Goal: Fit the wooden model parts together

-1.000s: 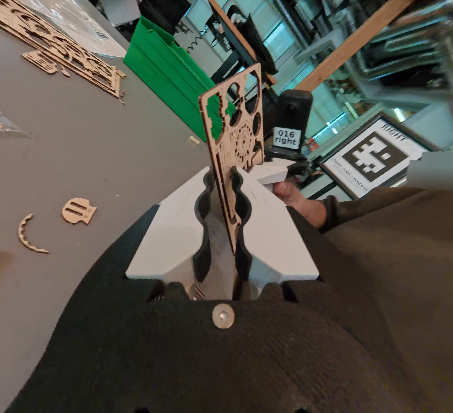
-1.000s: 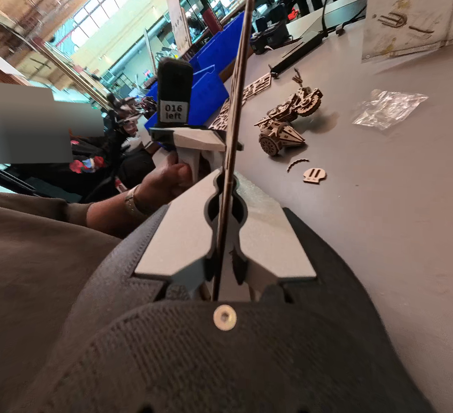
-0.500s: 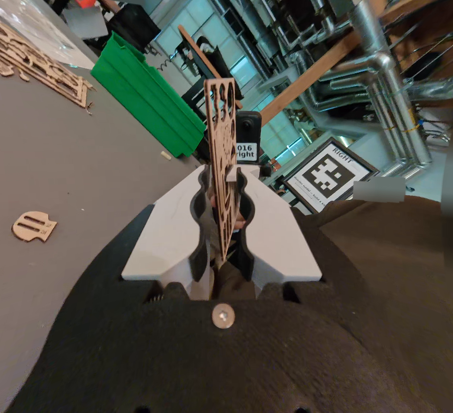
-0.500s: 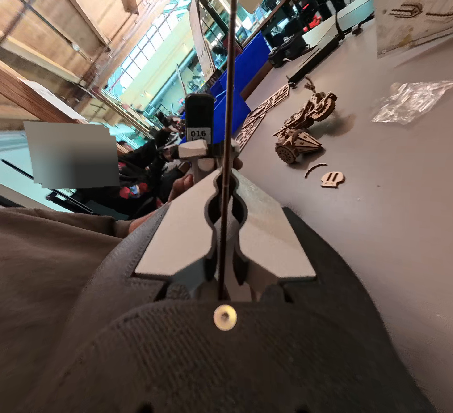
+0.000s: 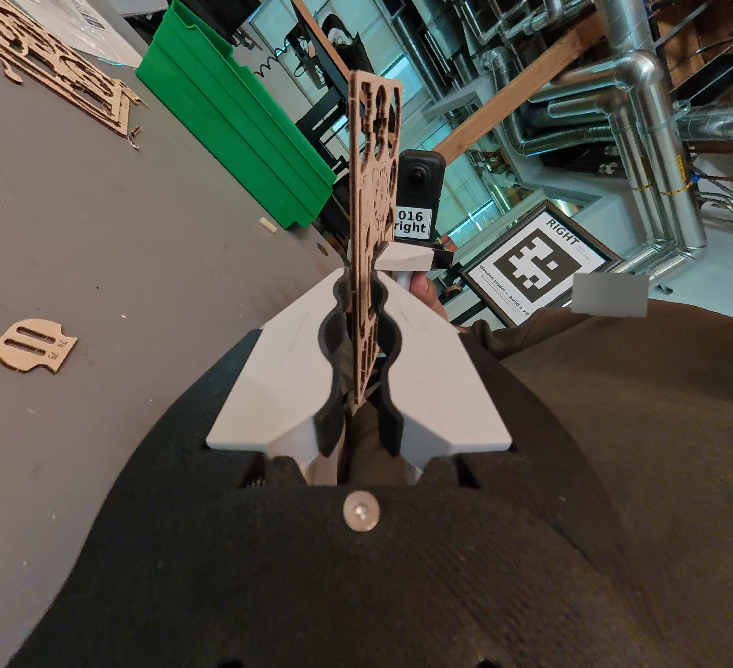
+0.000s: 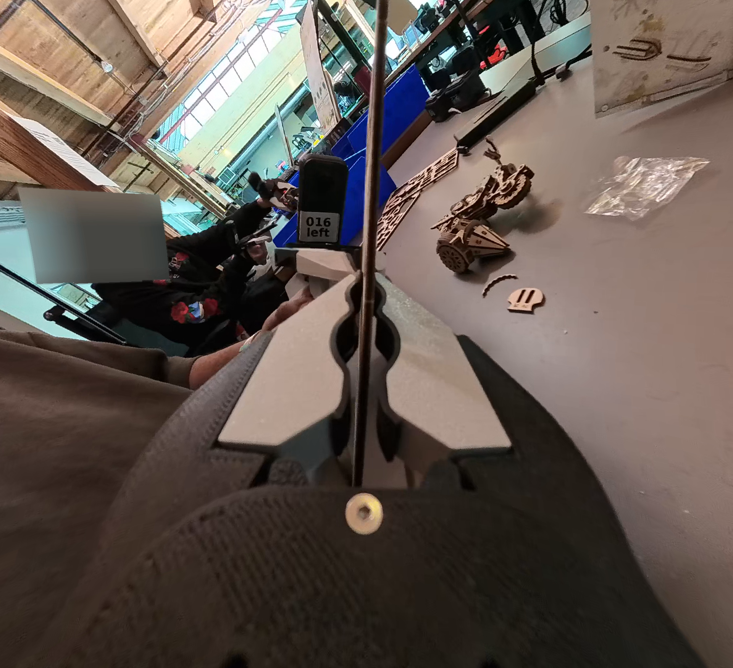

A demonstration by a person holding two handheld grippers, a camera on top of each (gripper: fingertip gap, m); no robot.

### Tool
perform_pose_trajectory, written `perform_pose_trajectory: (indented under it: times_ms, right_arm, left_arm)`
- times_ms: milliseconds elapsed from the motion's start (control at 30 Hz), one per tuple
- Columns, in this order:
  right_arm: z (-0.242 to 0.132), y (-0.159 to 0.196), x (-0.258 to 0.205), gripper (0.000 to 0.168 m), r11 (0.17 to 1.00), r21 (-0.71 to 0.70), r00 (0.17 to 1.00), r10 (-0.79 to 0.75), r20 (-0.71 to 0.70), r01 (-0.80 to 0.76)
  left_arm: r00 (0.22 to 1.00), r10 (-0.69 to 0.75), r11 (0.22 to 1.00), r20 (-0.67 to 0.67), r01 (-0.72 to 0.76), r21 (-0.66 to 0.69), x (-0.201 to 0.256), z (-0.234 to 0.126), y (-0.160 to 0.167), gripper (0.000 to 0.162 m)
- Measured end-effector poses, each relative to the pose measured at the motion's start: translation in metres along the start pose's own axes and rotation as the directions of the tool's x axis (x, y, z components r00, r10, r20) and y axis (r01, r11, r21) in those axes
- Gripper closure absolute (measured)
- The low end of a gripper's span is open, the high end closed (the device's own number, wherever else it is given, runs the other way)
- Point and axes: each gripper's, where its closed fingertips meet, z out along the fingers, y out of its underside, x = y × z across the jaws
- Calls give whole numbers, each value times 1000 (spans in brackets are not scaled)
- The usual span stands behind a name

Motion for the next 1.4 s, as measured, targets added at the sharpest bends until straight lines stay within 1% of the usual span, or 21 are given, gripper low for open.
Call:
perform_pose_trajectory:
  times_ms: [67,133,300,467,600,767,900,1100,1167,1300,1333,1367,1400]
  right_arm:
    - [0,-1,0,168,1000,0,1000,-17,-7,17]
    - [0,0,0,168,1000,-4,1000,-26,-15,26]
    - [0,0,1,168,999,-7,999,-39,-29,39]
    - [0,1,1,168,996,-18,994,-88,-60,87]
    - [0,3,3,168,996,-26,993,-86,-79,84]
    - [1,4,2,168,987,-44,980,-156,-122,152]
    - [1,5,2,168,993,-41,989,-111,-96,108]
    - [1,5,-2,168,991,-45,989,-129,-73,126]
    - [1,4,-3,168,992,-40,990,-125,-65,123]
    - [0,2,0,168,993,-42,992,-113,-54,111]
    - [-1,0,2,168,994,-37,993,-106,-54,104]
    - [-4,-2,4,168,994,-34,993,-103,-57,101]
    - [-5,-4,5,168,995,-33,994,-99,-53,97]
  left_arm:
    - [1000,-14,1000,-4,14,5,0,-1,-2,154]
    - [1000,-13,1000,13,13,-2,-3,-2,-1,157]
    - [1000,-13,1000,25,13,-4,-4,-1,0,156]
    - [998,-59,998,8,59,3,-5,0,1,156]
    - [998,5,1000,67,-3,-27,-8,0,2,155]
    - [990,53,998,132,-50,-26,-10,-1,2,154]
    - [984,82,996,159,-77,-37,-8,-1,0,154]
    - [991,47,998,122,-42,-41,-5,-2,0,156]
    - [993,55,998,107,-51,-38,-3,-2,-1,156]
    - [995,41,999,92,-41,-9,-6,-1,-2,155]
    - [996,31,1000,86,-31,-1,-6,-1,-2,153]
    - [997,18,1000,80,-19,6,-7,-2,-2,148]
    - [999,9,1000,53,-10,15,-5,-2,-4,146]
